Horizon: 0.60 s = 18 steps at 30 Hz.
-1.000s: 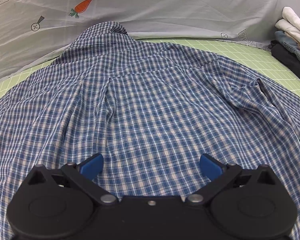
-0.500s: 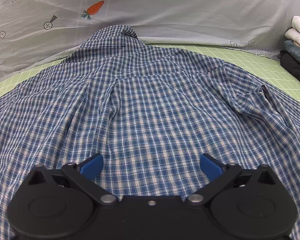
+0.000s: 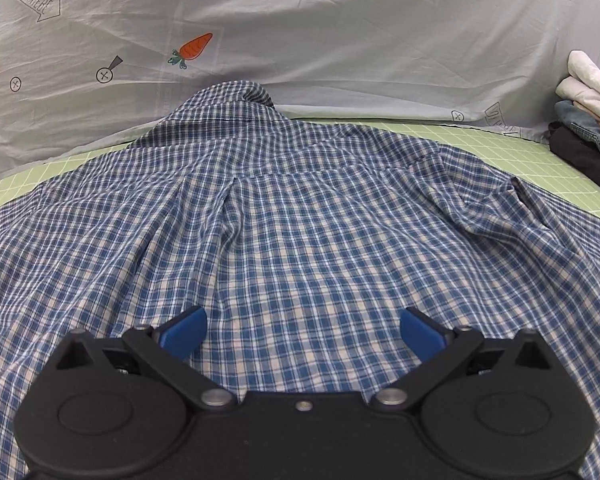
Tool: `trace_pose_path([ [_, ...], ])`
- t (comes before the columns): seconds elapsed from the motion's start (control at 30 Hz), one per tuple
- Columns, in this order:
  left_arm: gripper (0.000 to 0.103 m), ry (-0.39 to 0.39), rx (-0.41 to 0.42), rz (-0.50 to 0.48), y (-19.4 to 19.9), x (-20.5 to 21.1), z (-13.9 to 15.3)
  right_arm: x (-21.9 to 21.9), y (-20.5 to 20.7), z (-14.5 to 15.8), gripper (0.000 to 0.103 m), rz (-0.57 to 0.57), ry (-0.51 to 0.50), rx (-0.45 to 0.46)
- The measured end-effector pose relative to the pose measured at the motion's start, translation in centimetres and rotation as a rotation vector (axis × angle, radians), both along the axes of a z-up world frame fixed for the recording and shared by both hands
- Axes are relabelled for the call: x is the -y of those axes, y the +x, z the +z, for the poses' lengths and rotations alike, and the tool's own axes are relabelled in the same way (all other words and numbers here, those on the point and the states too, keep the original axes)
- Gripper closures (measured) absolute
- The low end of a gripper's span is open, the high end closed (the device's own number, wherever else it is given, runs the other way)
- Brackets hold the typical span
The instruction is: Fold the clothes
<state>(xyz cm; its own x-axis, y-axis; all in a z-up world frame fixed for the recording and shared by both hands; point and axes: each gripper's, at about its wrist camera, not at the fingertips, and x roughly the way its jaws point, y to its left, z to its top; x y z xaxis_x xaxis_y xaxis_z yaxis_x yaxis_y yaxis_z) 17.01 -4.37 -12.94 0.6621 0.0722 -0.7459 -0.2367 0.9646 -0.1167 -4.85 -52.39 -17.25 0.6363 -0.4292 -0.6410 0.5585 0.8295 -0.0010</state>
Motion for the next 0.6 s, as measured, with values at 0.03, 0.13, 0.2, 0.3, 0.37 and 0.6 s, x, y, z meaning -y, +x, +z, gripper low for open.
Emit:
trace_pose_path([
  [0.03, 0.08, -0.018, -0.004, 0.003, 0.1, 0.3, -0.1, 0.0, 0.0, 0.0, 0.0, 0.0, 0.0, 0.0],
  [0.13, 0.095, -0.05, -0.015, -0.018, 0.0, 2.0, 0.3, 0.0, -0.1, 0.0, 0.0, 0.001, 0.0, 0.0],
  [0.2, 0.096, -0.103, 0.031, -0.116, -0.7, 4.6, 1.2, 0.0, 0.0, 0.0, 0.0, 0.001, 0.0, 0.0],
  [0.3, 0.096, -0.219, 0.097, -0.296, -2.1, 9.0, 3.0, 0.0, 0.0, 0.0, 0.0, -0.001, 0.0, 0.0],
  [0.37, 0.096, -0.306, 0.13, -0.435, -3.2, 12.4, 4.0, 0.0, 0.0, 0.0, 0.0, -0.001, 0.0, 0.0],
  [0.6, 0.037, -0.205, -0.031, -0.696, -6.4, 21.6, 1.0, 0.0, 0.0, 0.2, 0.0, -0.008, 0.001, -0.003],
])
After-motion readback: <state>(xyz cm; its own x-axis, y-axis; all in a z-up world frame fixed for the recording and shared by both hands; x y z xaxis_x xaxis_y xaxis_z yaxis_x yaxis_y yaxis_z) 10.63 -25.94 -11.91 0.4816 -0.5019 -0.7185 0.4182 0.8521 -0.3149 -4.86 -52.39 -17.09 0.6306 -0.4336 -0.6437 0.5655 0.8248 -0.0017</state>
